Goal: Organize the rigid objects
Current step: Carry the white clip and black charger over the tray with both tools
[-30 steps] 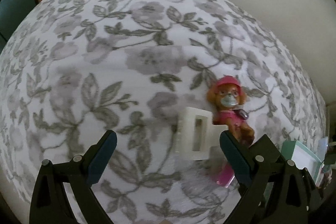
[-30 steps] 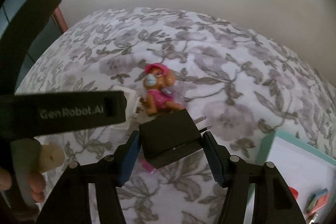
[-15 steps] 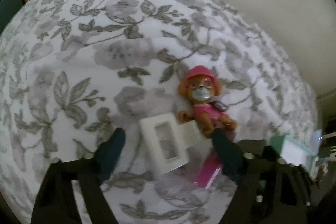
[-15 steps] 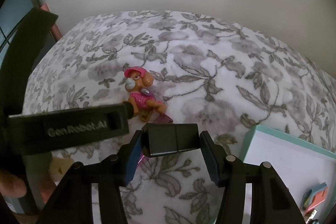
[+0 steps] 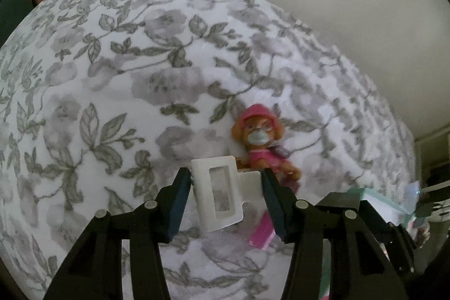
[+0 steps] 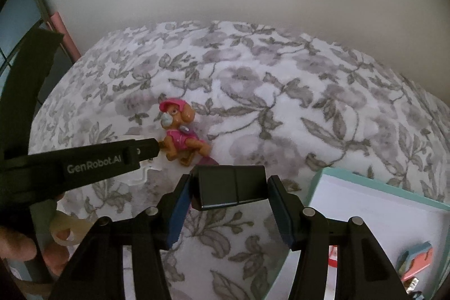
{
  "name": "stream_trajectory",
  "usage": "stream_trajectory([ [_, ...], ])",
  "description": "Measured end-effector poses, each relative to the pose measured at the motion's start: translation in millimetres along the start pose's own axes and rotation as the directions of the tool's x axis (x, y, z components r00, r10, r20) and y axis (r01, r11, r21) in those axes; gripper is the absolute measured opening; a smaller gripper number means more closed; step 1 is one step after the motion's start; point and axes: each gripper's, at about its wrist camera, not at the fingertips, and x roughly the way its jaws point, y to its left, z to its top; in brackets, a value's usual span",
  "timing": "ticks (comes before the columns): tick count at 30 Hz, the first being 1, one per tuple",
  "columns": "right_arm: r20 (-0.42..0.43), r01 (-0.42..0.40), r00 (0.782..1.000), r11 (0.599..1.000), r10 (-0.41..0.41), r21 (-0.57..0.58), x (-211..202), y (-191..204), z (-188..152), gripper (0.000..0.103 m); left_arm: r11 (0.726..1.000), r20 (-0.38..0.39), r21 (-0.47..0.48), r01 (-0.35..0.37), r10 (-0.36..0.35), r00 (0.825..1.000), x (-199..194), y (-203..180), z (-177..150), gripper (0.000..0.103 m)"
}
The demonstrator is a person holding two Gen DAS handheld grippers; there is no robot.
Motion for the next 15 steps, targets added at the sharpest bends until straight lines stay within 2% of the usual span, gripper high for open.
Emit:
stream_trajectory([
  [3,0.026,-0.004,1.000,1.000,0.003,0.018,-17.1,-8.7,4.2,0.058,1.000,0.032,0.012,0.022,-0.022,0.999,-17.9,-9.0,2.2,0.053],
  [7,0.039,0.010,0.999,0.998,-0.013,0.061,-40.4,-31.4,7.6,0.058,0.997,0.065,0.073,0.038,-0.043,0.997,-37.8,-37.1,-0.8,0.054],
  [15,-0.033,0.121,0.993,0.969,-0.116,0.215,-68.7,-109.3,-7.6,0.058,0.967,0.007,0.225,0.116,-0.121,0.993,-35.8,-115.9,-24.5,0.054],
])
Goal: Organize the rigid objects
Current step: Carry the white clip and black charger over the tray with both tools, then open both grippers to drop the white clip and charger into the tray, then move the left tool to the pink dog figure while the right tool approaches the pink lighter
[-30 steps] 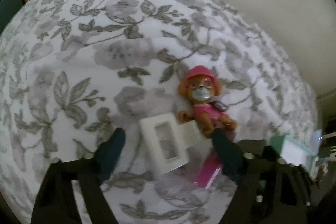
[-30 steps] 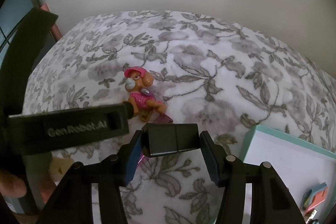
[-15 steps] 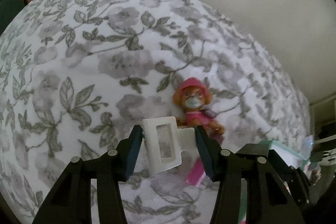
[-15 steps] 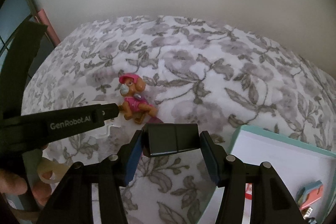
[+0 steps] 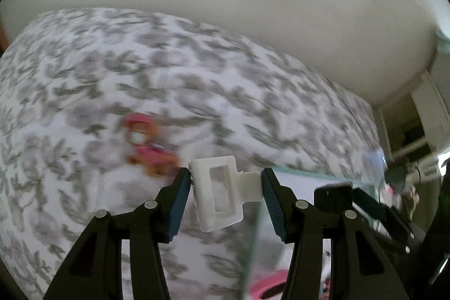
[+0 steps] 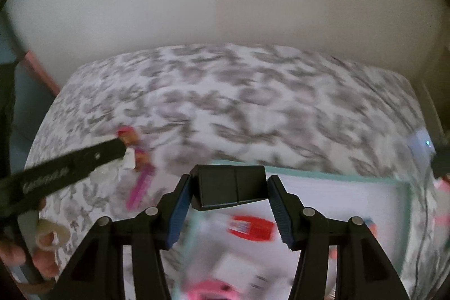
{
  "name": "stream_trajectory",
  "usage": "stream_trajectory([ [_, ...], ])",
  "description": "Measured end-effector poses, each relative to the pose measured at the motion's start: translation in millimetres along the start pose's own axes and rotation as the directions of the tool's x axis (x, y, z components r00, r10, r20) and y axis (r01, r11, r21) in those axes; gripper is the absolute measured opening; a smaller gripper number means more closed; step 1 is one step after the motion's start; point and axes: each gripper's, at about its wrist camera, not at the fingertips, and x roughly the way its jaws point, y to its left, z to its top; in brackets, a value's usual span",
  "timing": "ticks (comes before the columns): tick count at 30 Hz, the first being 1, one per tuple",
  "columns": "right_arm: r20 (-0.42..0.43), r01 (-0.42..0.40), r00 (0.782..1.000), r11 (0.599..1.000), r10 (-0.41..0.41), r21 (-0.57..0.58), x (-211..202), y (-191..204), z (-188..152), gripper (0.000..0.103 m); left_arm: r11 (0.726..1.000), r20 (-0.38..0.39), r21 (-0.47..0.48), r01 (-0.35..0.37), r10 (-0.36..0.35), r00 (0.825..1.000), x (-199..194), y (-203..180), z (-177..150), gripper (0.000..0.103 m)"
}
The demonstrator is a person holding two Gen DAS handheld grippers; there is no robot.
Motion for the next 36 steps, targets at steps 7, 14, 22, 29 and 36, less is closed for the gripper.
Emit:
stream_trajectory([
  [7,-0.075,0.141,0.989,0.979,-0.131,0.151,-2.4,-70.6,-7.3,0.058,0.986,-0.087,0.168,0.019,-0.004,0.996,29.5,-70.7,-26.1,0.054],
  [14,-0.119,0.222,0.972,0.956,-0.202,0.190,1.2,-100.7,-16.7,0.058,0.973,-0.162,0.231,0.020,0.018,0.987,57.3,-93.1,-44.8,0.054],
  [22,-0.117,0.208,0.975,0.959,-0.188,0.193,7.0,-95.0,-14.4,0.062,0.986,-0.168,0.159,0.048,-0.020,0.986,50.9,-73.2,-33.4,0.078],
  [29,-0.021,0.192,0.981,0.974,-0.190,0.117,-12.6,-56.9,0.7,0.062,0.998,-0.082,0.067,-0.004,0.009,0.997,21.2,-24.0,-7.4,0.081],
  [36,0.061,0.030,0.998,1.000,-0.030,-0.001,-10.2,21.3,7.2,0.062,0.984,-0.006,-0.061,-0.165,0.165,0.986,-2.0,55.9,11.4,0.085],
])
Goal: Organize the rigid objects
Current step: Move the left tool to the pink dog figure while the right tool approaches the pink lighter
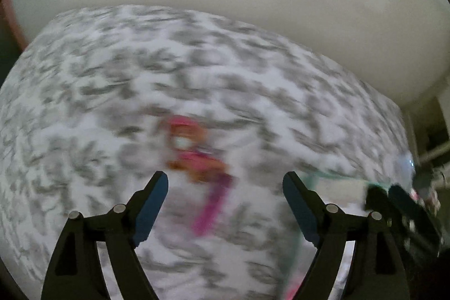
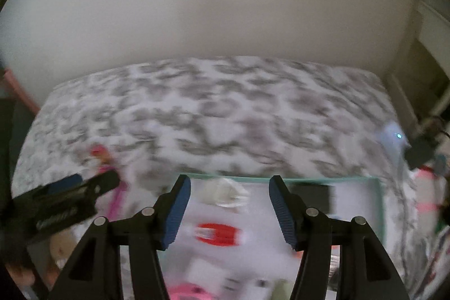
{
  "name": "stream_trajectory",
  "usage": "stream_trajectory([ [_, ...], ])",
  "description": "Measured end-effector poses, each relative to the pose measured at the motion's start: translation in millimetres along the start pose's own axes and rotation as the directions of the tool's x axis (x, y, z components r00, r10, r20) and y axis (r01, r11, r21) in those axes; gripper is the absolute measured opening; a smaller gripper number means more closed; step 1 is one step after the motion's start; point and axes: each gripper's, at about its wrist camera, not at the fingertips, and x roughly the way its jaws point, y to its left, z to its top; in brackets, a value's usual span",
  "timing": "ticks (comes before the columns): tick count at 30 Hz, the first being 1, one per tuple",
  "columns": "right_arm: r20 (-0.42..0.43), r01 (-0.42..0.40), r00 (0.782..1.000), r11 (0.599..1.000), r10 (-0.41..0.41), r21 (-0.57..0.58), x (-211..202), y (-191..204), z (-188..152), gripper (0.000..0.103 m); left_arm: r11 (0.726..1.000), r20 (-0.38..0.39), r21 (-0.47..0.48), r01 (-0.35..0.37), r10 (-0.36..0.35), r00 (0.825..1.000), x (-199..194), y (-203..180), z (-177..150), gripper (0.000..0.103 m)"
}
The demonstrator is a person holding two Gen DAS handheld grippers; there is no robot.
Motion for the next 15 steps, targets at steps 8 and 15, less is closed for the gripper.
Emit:
stream_trajectory([
  [8,-0.062,-0.092,0.994,0.987,0.085,-0.130,43.9,84.5,-13.1,0.062,0.985,-0.031,-0.141,-0.095,0.092,0.995,21.2,71.0,2.8,0.086],
  [15,-0.127,-0.115,0.987,0.979,0.094,-0.170,83.1,118.3,-28.9,0.062,0.975,-0.037,-0.185,-0.125,0.120,0.992,30.5,90.2,-0.1,0.094],
])
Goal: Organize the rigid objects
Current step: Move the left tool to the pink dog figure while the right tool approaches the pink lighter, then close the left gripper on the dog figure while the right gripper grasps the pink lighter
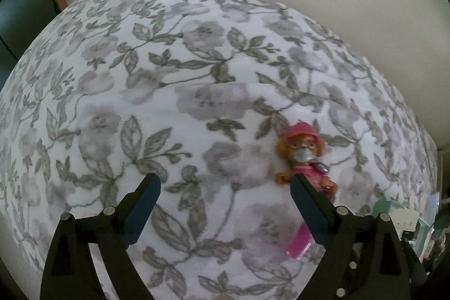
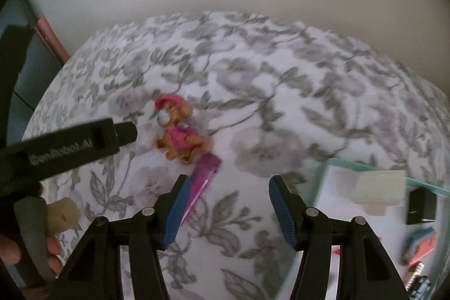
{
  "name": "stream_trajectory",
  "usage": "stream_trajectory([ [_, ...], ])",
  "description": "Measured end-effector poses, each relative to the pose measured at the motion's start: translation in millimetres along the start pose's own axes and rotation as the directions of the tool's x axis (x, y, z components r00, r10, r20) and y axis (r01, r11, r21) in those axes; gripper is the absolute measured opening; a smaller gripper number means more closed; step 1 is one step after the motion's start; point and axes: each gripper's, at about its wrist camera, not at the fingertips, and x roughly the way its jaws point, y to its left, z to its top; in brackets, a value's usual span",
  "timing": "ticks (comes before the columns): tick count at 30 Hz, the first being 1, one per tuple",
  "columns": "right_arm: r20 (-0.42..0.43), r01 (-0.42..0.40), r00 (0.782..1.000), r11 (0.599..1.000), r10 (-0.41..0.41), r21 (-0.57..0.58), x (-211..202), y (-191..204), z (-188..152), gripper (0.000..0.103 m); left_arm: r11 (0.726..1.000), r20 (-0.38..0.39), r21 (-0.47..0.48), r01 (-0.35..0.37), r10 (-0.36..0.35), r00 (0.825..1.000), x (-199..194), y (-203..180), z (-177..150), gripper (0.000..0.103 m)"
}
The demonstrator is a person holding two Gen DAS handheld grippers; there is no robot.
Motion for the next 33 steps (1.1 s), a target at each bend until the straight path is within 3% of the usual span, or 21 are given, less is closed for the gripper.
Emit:
stream_trajectory([
  [8,-0.034,0.007,0.999,0.999,-0.009,-0.046,27.6,16.9,-5.3,0.062,0.999,-0.005,-0.048,-0.003,0.003,1.000,10.5,11.9,3.1,0.094],
  [11,-0.031,0.035,0.999,0.997,-0.037,-0.071,33.6,20.1,-8.1,0.076,0.999,-0.002,-0.052,0.008,-0.008,1.000,11.9,11.1,3.7,0.094],
  [17,-0.028,0.077,0.997,0.996,-0.078,-0.033,33.1,5.8,-6.8,0.075,0.999,0.008,-0.030,0.040,-0.039,0.999,13.8,1.8,4.2,0.094],
  [18,-0.025,0.083,0.996,0.996,-0.083,-0.027,32.3,2.6,-6.7,0.073,0.998,0.008,-0.028,0.050,-0.050,0.999,14.2,0.5,4.5,0.094],
  [25,-0.017,0.097,0.995,0.995,-0.097,0.013,26.4,-16.6,-4.1,0.033,0.996,0.047,0.027,0.090,-0.091,0.995,17.6,-25.9,3.2,0.094],
  [29,-0.019,0.092,0.996,0.995,-0.091,0.028,25.4,-23.7,-3.7,0.023,0.992,0.070,0.043,0.116,-0.119,0.990,19.7,-38.7,4.3,0.094],
  [33,-0.020,0.080,0.997,0.996,-0.079,0.027,24.4,-26.9,-3.1,0.021,0.994,0.078,0.072,0.082,-0.088,0.993,27.5,-49.4,4.8,0.094],
])
